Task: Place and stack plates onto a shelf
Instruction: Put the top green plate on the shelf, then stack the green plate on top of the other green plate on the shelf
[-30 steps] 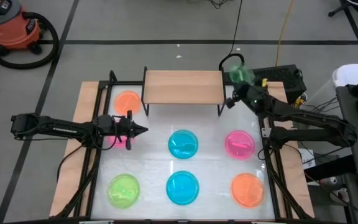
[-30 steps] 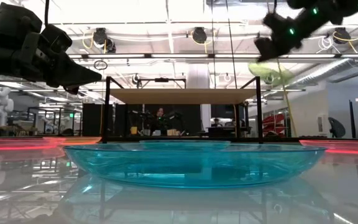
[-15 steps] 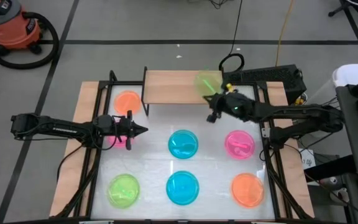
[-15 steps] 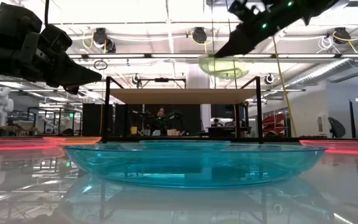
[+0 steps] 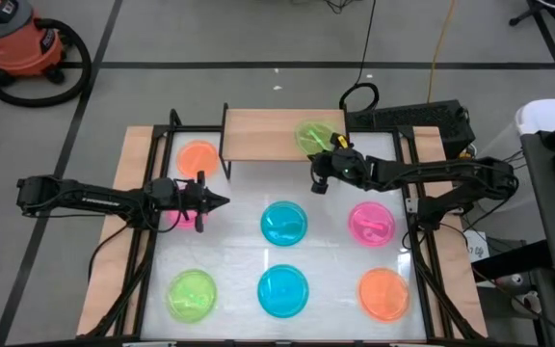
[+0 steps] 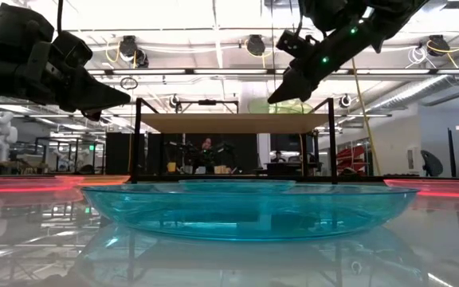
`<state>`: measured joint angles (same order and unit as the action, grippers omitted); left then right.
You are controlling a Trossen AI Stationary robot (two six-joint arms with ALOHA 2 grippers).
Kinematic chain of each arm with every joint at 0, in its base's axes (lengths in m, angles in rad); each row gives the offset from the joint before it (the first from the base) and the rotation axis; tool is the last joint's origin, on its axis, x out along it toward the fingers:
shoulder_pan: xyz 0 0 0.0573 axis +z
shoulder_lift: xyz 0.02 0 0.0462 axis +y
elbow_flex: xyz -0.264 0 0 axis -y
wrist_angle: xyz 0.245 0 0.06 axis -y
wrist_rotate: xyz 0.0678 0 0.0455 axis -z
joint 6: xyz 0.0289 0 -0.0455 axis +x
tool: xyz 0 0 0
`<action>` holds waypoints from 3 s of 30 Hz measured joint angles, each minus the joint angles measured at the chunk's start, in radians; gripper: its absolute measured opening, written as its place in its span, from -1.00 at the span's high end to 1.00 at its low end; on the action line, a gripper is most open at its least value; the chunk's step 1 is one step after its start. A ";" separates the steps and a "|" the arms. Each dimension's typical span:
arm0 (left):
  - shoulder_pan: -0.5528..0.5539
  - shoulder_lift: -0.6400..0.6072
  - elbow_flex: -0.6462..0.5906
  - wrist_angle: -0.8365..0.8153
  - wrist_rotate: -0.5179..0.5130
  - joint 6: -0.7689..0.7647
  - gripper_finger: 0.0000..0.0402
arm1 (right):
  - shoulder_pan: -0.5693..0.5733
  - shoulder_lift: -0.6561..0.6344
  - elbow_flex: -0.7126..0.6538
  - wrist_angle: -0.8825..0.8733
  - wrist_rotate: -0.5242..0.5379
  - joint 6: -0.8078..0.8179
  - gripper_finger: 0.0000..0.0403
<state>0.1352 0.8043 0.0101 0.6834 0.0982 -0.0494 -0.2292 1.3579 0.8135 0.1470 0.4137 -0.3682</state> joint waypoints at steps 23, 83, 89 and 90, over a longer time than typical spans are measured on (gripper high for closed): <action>0.000 0.000 0.000 0.000 0.000 0.000 0.94 | 0.023 -0.028 0.000 0.037 -0.106 0.016 0.43; -0.291 0.364 0.857 -1.212 -0.338 0.094 0.94 | 0.481 -0.607 -0.391 0.423 -0.102 0.070 0.29; -0.379 0.371 0.857 -1.326 -0.231 0.093 0.94 | 0.481 -0.607 -0.391 0.417 -0.102 0.072 0.29; -0.398 0.368 0.857 -1.339 -0.218 0.088 0.94 | 0.481 -0.607 -0.391 0.416 -0.102 0.072 0.29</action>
<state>-0.2628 1.1727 0.8673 -0.6557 -0.1201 0.0390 0.2516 0.7506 0.4221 0.5629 0.3119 -0.2965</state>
